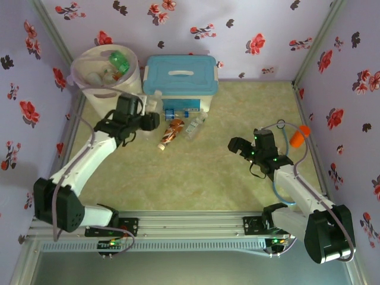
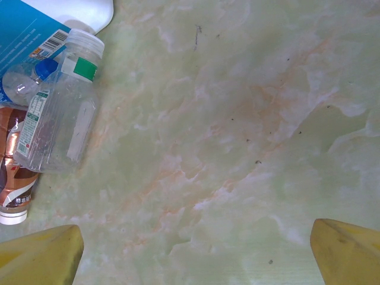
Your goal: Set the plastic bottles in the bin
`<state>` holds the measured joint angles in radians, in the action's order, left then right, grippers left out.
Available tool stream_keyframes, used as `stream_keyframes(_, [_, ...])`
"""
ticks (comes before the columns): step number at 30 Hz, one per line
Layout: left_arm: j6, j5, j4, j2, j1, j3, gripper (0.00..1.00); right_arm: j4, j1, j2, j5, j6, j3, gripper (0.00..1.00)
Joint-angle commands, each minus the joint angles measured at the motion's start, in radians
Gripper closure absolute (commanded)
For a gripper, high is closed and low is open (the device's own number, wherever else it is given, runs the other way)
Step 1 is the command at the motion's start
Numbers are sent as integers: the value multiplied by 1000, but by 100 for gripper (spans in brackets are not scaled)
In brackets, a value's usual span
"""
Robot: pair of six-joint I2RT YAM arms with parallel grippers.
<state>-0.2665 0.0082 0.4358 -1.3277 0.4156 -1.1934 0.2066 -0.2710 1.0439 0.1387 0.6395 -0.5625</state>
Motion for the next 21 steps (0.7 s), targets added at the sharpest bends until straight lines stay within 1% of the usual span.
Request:
stream_keyframes(1, [62,17,31,59,-20,-132,44,-14,-6,0,9,20,-22,1])
stream_keyframes(5, [64,14,-1,65,-121,-262,55,-15,-5,-7,11,20,-17,1])
stream_keyframes(7, [37,9,-51,52,-205,-305,63,-15,-6,-13,10,21,-14,1])
stream_keyframes(9, [-26,14,-115,31,-295,-326,75,-11,-7,-21,8,20,-13,1])
stream_keyframes(10, [-60,25,-147,15,-341,-339,79,-7,-7,-26,6,20,-11,1])
stream_keyframes(13, [-112,34,-201,-63,-431,-405,85,-10,-8,-38,8,25,-1,1])
stream_keyframes(16, [-163,34,-181,-170,-490,-516,90,-9,-7,-48,9,29,6,1])
stream_keyframes(19, [-196,43,-163,-266,-520,-600,92,-7,-7,-63,1,28,15,1])
stream_keyframes(21, [-190,49,-111,-332,-525,-675,93,-3,-8,-70,-3,26,18,1])
